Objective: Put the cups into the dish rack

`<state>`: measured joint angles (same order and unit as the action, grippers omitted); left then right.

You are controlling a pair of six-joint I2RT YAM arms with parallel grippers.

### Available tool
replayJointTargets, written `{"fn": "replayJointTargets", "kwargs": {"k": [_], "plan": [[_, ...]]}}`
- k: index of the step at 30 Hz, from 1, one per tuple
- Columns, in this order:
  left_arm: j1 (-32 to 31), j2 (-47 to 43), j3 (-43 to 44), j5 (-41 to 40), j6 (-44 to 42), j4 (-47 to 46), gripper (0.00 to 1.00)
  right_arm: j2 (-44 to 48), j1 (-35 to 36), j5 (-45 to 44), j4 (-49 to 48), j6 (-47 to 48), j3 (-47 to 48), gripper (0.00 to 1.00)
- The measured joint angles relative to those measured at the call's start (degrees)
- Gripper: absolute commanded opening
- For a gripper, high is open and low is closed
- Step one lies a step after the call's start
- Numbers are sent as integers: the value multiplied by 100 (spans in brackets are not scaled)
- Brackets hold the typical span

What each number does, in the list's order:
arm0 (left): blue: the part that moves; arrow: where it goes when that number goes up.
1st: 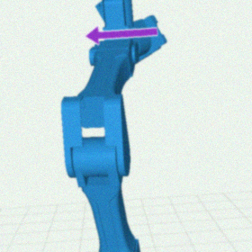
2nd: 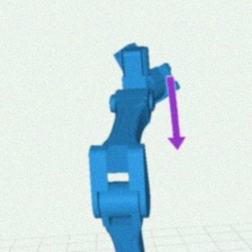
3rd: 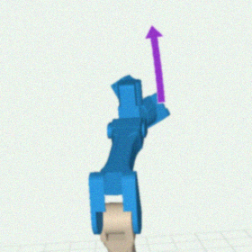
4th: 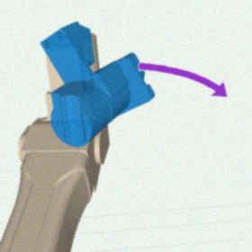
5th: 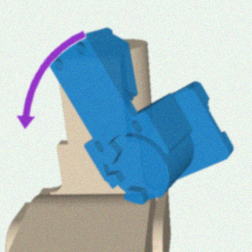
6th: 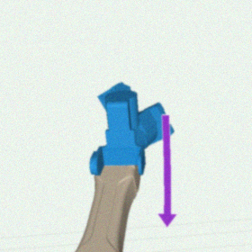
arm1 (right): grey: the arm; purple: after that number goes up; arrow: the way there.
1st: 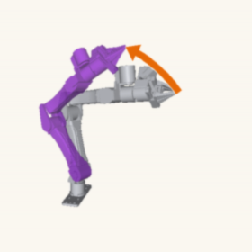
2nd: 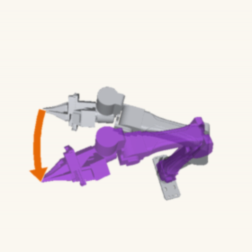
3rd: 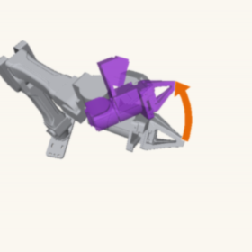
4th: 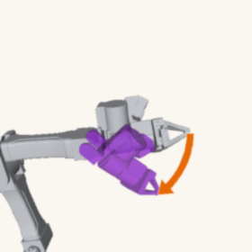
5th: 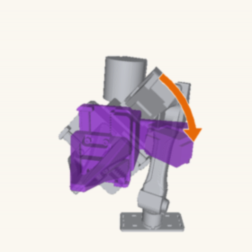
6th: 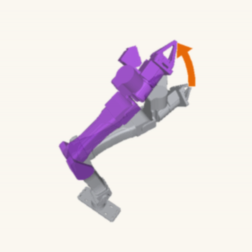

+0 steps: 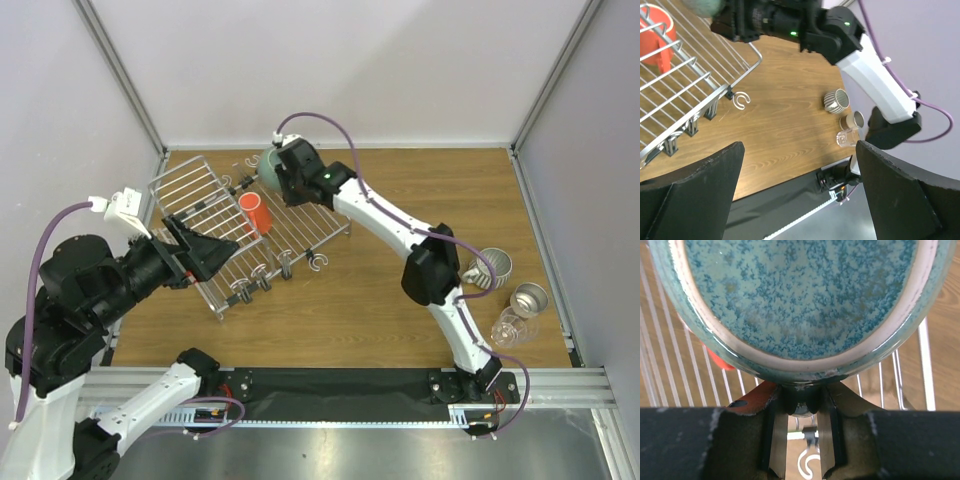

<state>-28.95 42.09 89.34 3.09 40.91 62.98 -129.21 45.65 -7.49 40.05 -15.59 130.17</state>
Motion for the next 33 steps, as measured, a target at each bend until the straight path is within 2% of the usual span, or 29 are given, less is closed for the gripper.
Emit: {"fn": "replayJointTargets", "kwargs": {"k": [12, 29, 31, 32, 33], "plan": [[0, -127, -162, 7, 0, 85, 100, -815, 243, -555, 37, 369, 262, 0], [0, -256, -525, 55, 0, 125, 100, -1731, 238, -697, -188, 588, 852, 1], [0, -271, -527, 55, -2, 133, 100, -1764, 240, -715, -221, 640, 918, 10], [0, -278, -527, 55, -2, 136, 100, -1766, 240, -721, -219, 656, 925, 18], [0, -280, -527, 55, -4, 136, 100, -1770, 240, -730, -219, 671, 925, 31]]}}
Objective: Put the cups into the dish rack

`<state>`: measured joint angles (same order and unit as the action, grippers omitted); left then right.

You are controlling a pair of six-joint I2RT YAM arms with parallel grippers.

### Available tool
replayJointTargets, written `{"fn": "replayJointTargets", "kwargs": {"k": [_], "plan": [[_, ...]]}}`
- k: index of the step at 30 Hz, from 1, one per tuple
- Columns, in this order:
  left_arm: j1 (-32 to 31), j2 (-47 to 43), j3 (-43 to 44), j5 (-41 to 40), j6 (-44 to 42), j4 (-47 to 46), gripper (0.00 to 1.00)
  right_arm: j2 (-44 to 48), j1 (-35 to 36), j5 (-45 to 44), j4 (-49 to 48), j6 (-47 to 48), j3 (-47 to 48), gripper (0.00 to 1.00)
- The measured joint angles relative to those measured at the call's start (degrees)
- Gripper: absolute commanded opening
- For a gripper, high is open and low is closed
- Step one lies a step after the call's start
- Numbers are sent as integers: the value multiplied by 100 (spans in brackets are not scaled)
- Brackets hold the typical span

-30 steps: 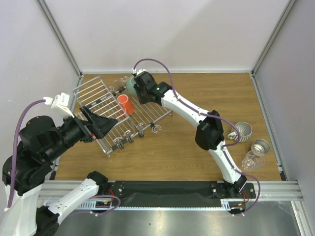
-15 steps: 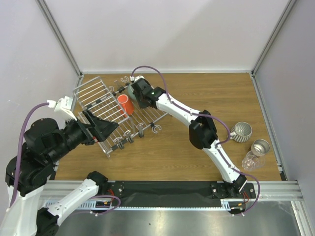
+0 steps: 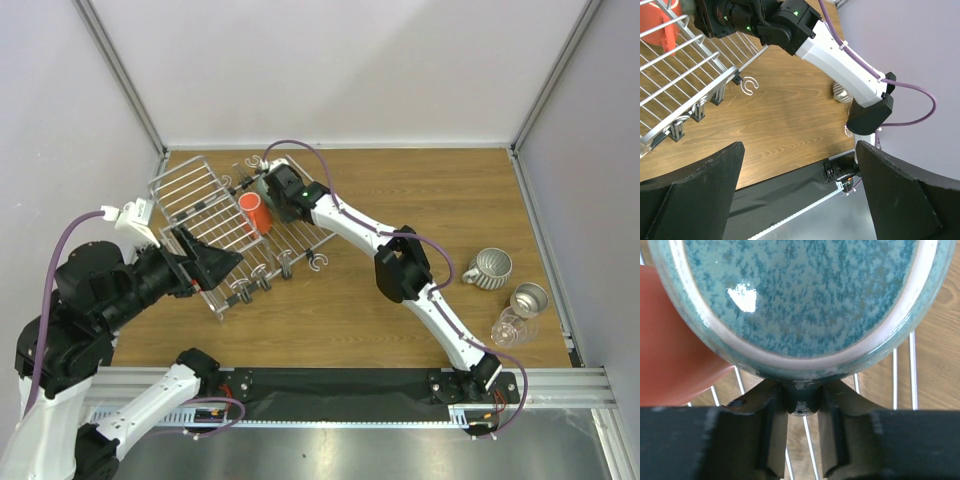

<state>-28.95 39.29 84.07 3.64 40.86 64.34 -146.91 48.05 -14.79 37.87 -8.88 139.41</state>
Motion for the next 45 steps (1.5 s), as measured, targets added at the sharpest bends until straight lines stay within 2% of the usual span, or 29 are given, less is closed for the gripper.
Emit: {"fn": "replayJointTargets", "kwargs": {"k": [2, 3, 8, 11, 19, 24, 27, 32, 37, 43, 45], "plan": [[0, 2, 0, 0, -2, 0, 100, -4, 0, -26, 2, 2, 0, 44], [0, 7, 0, 2, -11, 0, 100, -4, 0, -57, -44, -11, 22, 55], [0, 11, 0, 81, -39, -2, 100, 2, -17, -118, -313, -28, 389, 73], [0, 37, -4, 155, -37, -15, 100, 61, -37, -131, -404, -42, 439, 75], [0, 286, -107, 341, -35, -109, 98, 669, -175, -232, 11, -363, 245, 76], [0, 525, -210, 466, -31, -192, 97, 2124, -442, -280, 562, -649, -754, 71], [0, 605, -284, 595, -22, -319, 96, 3235, -839, -227, 870, -846, -1471, 70], [-186, 739, -400, 723, 50, -579, 96, 5040, -1985, -52, 1207, -1132, -3217, 64], [-931, 1130, -404, 625, 144, -857, 96, 6616, -3488, 92, 1620, -1318, -5217, 59], [-1836, 1878, -358, 509, 264, -1235, 96, 7591, -5292, 361, 1971, -1401, -6262, 56], [-2000, 2240, -227, 511, 262, -1287, 96, 7661, -5569, 269, 2046, -1408, -6430, 54]]}}
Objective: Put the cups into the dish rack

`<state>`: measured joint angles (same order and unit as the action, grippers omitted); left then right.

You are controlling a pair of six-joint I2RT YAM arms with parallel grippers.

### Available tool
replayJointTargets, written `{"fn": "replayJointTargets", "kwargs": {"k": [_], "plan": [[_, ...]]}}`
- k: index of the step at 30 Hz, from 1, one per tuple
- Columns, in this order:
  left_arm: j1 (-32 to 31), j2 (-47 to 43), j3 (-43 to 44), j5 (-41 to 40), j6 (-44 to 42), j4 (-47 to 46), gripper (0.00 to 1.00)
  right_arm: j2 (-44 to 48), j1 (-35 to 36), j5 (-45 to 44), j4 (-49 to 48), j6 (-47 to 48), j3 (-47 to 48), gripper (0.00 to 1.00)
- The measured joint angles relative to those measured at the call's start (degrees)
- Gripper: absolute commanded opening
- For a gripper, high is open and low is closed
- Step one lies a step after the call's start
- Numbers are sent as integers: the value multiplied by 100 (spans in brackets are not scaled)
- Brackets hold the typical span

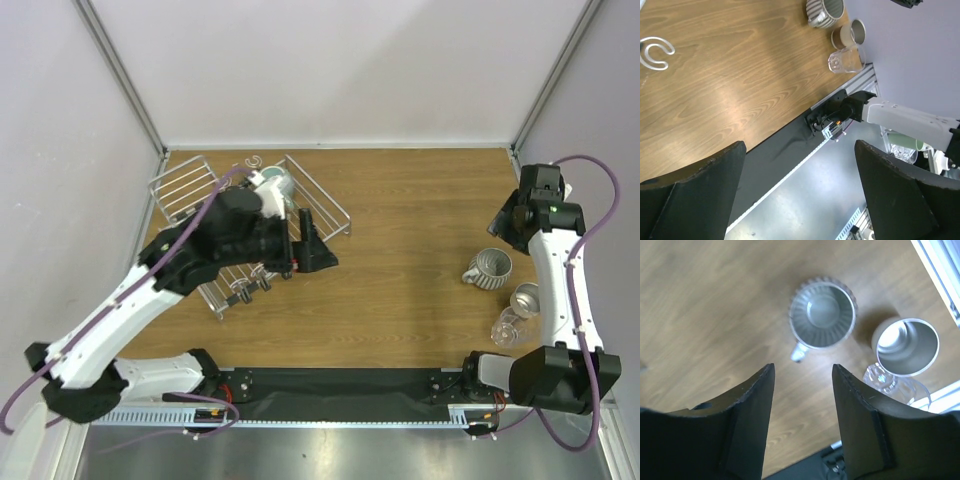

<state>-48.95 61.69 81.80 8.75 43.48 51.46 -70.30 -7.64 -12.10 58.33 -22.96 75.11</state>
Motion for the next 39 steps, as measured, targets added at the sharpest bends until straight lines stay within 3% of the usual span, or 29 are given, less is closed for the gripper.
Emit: {"fn": "replayJointTargets", "kwargs": {"k": [5, 17, 31, 39], "plan": [[-131, 509, 260, 52, -46, -85, 96, -136, -223, -229, 26, 4, -260, 51], [-140, 516, 557, 219, -269, 92, 97, -852, -1134, -166, -439, -57, -852, 41], [-142, 470, 575, 219, -361, 339, 97, -1054, -1161, 133, -1117, -57, -1537, 39], [-142, 238, 431, 216, -345, 337, 97, -1438, -1163, 142, -1237, -79, -1534, 30]]}}
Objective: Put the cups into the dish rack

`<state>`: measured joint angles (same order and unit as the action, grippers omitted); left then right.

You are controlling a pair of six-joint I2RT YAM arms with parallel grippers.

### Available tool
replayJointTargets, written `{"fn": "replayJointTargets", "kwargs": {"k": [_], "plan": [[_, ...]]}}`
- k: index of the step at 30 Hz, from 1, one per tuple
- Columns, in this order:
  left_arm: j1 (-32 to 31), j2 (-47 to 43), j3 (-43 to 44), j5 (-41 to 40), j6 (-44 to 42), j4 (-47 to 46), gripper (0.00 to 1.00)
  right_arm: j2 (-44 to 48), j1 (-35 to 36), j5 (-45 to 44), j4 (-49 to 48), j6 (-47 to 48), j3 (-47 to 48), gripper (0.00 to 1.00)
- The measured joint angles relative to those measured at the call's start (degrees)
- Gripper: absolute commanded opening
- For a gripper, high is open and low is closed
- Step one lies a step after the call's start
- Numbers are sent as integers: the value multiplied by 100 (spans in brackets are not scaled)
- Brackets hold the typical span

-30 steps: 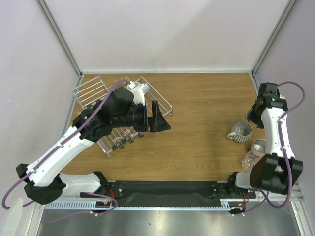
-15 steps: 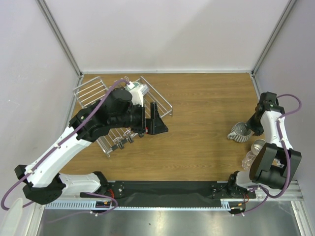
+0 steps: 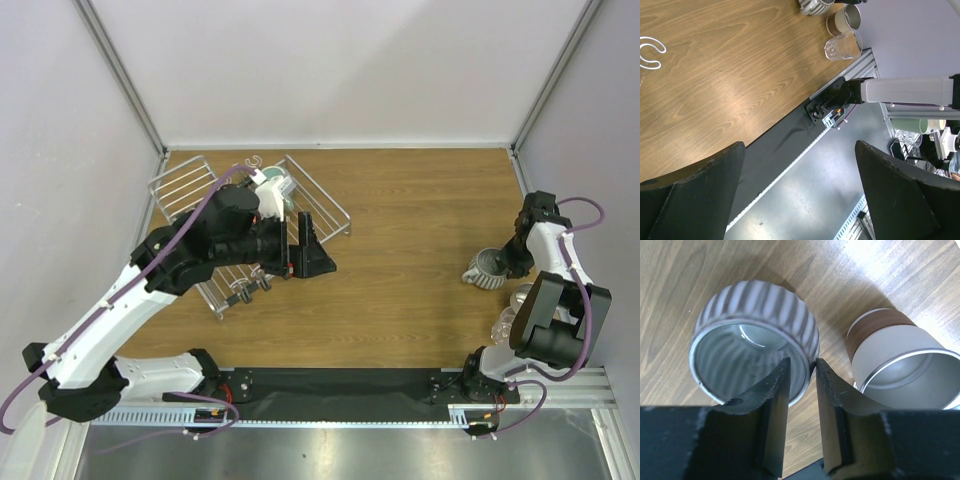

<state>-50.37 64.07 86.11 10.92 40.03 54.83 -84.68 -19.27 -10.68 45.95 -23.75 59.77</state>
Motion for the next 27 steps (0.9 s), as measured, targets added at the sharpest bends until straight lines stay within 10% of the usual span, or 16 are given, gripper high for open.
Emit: {"fn": "replayJointTargets", "kwargs": {"k": [16, 27], "plan": [[-4, -31, -105, -42, 101, 151, 94, -245, 107, 101, -105, 0, 24, 0], [-15, 802, 243, -398, 210, 675, 93, -262, 1078, 96, 63, 31, 334, 0]]}}
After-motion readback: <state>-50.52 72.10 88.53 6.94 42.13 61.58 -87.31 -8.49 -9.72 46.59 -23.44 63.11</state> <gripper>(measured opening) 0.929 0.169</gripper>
